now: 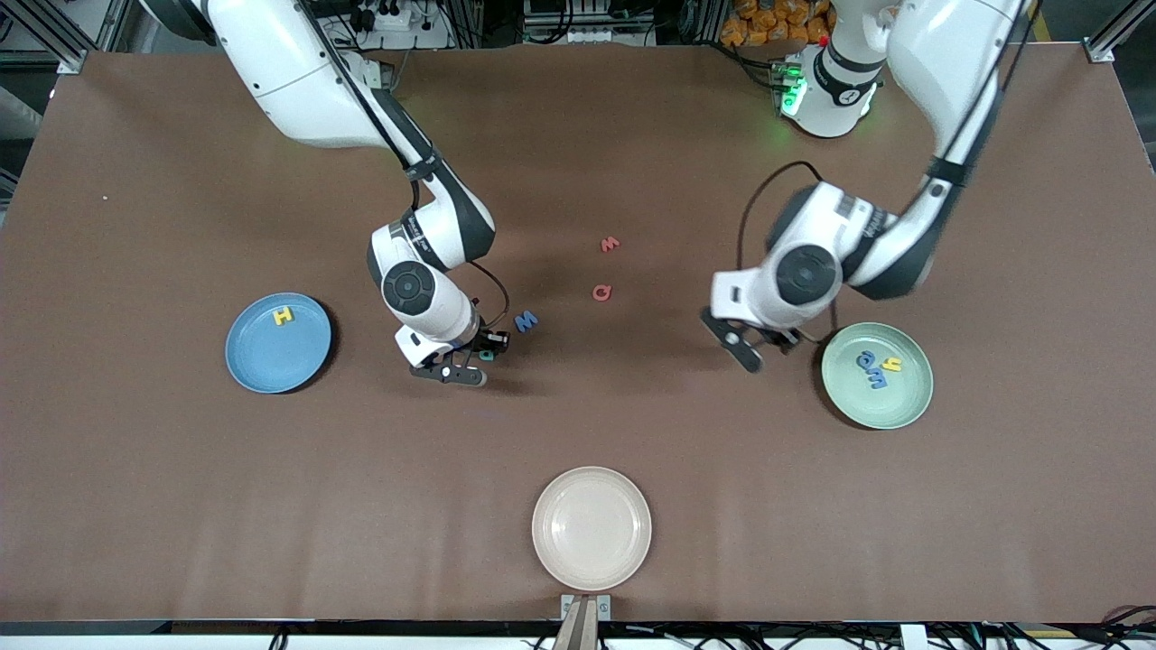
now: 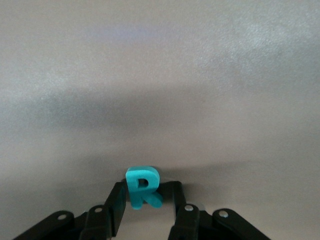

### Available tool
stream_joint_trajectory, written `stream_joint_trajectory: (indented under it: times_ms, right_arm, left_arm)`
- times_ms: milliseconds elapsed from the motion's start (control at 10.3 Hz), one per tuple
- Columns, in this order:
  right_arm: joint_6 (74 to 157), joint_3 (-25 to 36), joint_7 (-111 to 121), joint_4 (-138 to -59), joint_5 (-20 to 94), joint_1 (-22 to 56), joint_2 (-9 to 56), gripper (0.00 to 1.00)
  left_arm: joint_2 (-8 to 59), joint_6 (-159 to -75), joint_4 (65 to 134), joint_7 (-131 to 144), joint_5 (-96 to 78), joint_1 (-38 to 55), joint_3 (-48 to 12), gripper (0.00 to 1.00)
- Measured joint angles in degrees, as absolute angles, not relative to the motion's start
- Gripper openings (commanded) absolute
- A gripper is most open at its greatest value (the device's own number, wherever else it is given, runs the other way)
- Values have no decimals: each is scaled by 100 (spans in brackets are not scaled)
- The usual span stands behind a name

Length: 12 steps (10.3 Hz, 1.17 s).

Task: Sort uppercase to blue plate, lowercase to green plate
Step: 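Grasp the teal R with the right gripper while the left gripper grasps w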

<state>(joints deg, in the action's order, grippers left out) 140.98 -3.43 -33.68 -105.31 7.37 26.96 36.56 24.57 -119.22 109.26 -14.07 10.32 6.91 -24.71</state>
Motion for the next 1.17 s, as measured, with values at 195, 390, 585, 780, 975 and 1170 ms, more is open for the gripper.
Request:
stream_joint_trajectory:
  times_ms: [195,390,585,780,975,1170]
  right_arm:
    - [14099,-297,-3368,-10485,595,2695,3671,43]
    - [14099,-252,-3368,-10447,549,2693,3702,39]
    - [14098,-247,-3368,-10393,541,2695,3740,33]
    - [14097,-240,-3369,-10389,535,2696,3741,33]
    - [14095,-239,-3376,-10388,530,2698,3742,31]
    - [14092,-238,-3422,-10387,516,2701,3742,28]
  left_arm:
    - [2453,-11997,11007,-539,1040,1096,-3014,100]
    - [2502,-12256,11060,-107,1040,1477,-3208,100]
    - [2638,-12790,11240,224,1060,1686,-3301,100]
    - [2765,-13508,11641,440,1102,1782,-3306,100]
    - [2839,-13791,11889,629,1255,1925,-3314,99]
    - [2977,-13806,11913,1237,1848,2030,-3325,98]
